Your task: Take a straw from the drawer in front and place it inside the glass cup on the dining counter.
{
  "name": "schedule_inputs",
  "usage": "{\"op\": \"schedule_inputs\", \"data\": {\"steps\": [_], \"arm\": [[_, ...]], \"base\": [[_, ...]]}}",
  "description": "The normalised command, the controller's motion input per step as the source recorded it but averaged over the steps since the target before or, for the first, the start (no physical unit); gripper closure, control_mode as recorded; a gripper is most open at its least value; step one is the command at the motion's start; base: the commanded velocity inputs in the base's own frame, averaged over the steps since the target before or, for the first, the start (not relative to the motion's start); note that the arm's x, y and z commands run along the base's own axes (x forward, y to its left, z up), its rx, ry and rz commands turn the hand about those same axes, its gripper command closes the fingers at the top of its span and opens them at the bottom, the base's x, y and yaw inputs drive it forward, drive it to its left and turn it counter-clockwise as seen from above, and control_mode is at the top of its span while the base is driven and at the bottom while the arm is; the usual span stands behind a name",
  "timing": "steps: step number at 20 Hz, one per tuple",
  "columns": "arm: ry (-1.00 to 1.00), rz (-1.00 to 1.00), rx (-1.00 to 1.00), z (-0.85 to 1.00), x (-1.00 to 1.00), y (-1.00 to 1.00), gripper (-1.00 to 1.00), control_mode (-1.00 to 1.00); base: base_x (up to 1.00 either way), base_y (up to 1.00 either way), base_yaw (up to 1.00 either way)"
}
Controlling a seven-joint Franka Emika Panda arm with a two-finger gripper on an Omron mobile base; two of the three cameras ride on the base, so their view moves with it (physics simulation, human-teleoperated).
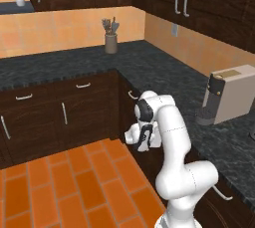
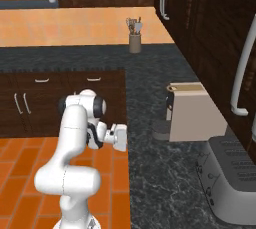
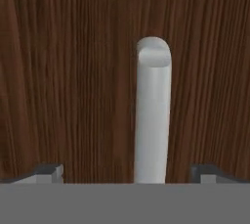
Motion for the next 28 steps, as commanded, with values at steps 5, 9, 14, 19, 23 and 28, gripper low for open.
{"op": "schedule_inputs", "data": {"steps": [5,9,14,19,23,28], "arm": [[0.0,0.0,0.0,-0.37,0.43,-0.01,-1.0,-1.0],[0.0,0.0,0.0,-0.2,0.14,0.0,1.0,-1.0],[-0.03,0.0,0.0,0.0,-0.17,0.21,1.0,-1.0],[-0.03,0.0,0.0,0.0,-0.36,0.72,1.0,-1.0],[0.0,0.0,0.02,0.0,-0.45,0.97,1.0,-1.0],[0.0,0.03,0.11,0.0,-0.48,1.0,1.0,-1.0]], "base": [[0.0,0.0,0.0],[0.0,0.0,0.0],[0.0,0.0,0.0],[0.0,0.0,0.0],[0.0,0.0,0.0],[0.0,0.0,0.0]]}}
